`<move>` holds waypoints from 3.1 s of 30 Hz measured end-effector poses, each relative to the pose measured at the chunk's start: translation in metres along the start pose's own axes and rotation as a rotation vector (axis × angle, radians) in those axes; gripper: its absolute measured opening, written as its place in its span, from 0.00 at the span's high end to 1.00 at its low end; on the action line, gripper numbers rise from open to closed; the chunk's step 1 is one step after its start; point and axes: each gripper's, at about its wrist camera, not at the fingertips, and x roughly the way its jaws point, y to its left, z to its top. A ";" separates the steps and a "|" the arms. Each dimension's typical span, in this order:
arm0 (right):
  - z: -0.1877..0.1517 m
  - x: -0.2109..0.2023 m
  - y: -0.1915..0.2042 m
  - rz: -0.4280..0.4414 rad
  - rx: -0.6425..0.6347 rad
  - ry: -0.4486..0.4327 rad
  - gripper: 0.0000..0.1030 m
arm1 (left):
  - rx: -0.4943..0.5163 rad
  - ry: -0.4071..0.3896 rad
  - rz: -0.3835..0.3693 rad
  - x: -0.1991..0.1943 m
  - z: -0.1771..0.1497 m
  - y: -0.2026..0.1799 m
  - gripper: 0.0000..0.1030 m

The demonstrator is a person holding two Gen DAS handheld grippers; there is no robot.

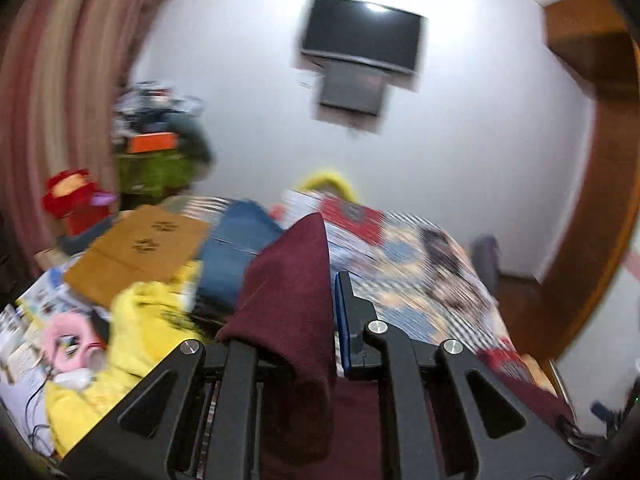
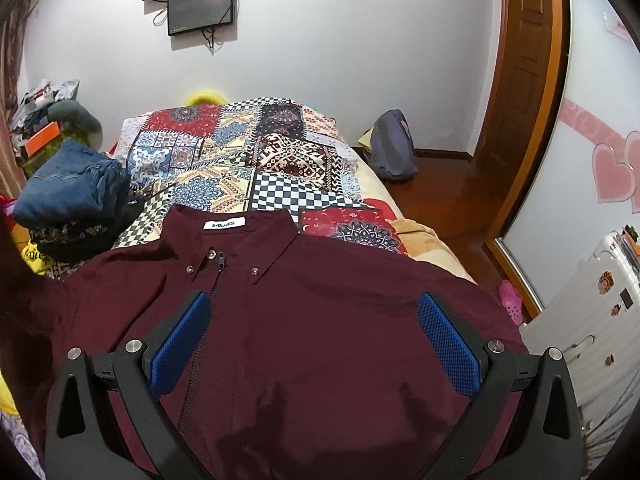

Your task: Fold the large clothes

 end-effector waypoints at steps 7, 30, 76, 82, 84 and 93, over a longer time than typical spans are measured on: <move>-0.012 0.000 -0.015 0.007 0.014 0.024 0.00 | 0.193 0.229 -0.165 0.047 -0.062 -0.106 0.86; -0.009 -0.011 -0.014 0.042 -0.006 0.026 0.00 | 0.412 0.277 -0.306 -0.008 -0.072 -0.134 0.24; 0.024 0.044 0.216 0.343 -0.720 0.117 0.79 | 0.136 0.712 -0.021 0.082 -0.186 0.086 0.21; 0.086 0.021 0.131 0.321 -0.467 0.002 0.81 | 0.196 0.716 -0.108 0.080 -0.183 0.048 0.21; 0.102 0.020 0.098 0.308 -0.381 -0.031 0.82 | 0.224 0.711 -0.116 0.079 -0.182 0.035 0.21; 0.109 0.033 -0.019 0.334 -0.049 -0.040 0.83 | 0.358 0.702 -0.198 0.065 -0.187 -0.037 0.21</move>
